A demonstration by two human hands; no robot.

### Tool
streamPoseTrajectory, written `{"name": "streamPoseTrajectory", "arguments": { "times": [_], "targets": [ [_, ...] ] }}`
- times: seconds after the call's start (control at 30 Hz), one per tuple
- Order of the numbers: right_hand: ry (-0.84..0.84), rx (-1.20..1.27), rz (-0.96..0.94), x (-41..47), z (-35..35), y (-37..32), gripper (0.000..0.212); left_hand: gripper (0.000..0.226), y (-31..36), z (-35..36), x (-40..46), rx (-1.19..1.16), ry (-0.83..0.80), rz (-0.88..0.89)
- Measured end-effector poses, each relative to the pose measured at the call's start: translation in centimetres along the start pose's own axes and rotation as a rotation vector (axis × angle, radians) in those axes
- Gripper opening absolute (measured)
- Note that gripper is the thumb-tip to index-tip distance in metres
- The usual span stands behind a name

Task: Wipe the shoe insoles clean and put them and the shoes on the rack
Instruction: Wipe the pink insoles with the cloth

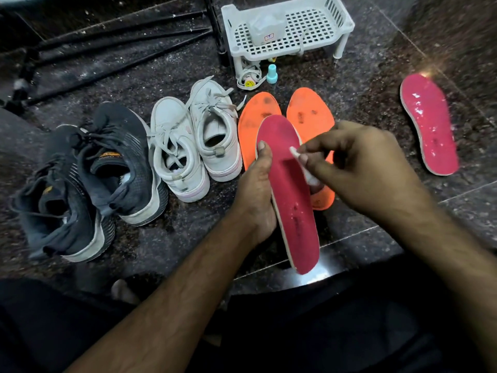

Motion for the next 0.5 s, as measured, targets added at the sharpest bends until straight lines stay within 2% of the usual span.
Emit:
{"name": "streamPoseTrajectory", "arguments": {
  "times": [0.1, 0.17, 0.23, 0.3, 0.4, 0.47, 0.5],
  "targets": [
    [-0.173, -0.098, -0.069, -0.5, 3.2, -0.9, 0.014, 0.068, -0.1, -0.3, 0.1, -0.032, 0.015, -0.037],
    [-0.152, -0.218, -0.033, -0.2, 3.4, 0.1, 0.018, 0.065, 0.1, -0.2, 0.0, -0.018, 0.015, -0.02],
    [-0.062, -0.289, -0.018, 0.7, 1.8, 0.8, 0.018, 0.065, 0.3, 0.1, -0.2, 0.004, -0.005, -0.002],
    [0.018, -0.237, -0.05, 1.1, 0.3, 0.7, 0.013, 0.069, 0.3, 0.5, -0.5, 0.031, -0.03, 0.001],
    [-0.118, -0.079, -0.111, 0.1, 1.5, -0.8, 0.008, 0.068, 0.1, 0.1, -0.3, 0.025, 0.014, -0.033],
    [-0.201, -0.143, -0.118, -0.6, 3.1, -1.1, 0.019, 0.064, 0.0, -0.1, -0.2, 0.012, 0.035, -0.045],
    [-0.189, -0.205, -0.097, -0.5, 3.1, -0.7, 0.022, 0.065, 0.0, -0.1, -0.3, 0.013, 0.034, -0.044]
  ]
}}
Point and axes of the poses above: each hand's wrist, its own x-axis towards the middle knuckle, its own z-axis out of the palm, y = z × x, the point moved 7 cm from there along x, towards the middle knuckle, and after that the axes turned 1 degree about y, right-handed, at the moved point
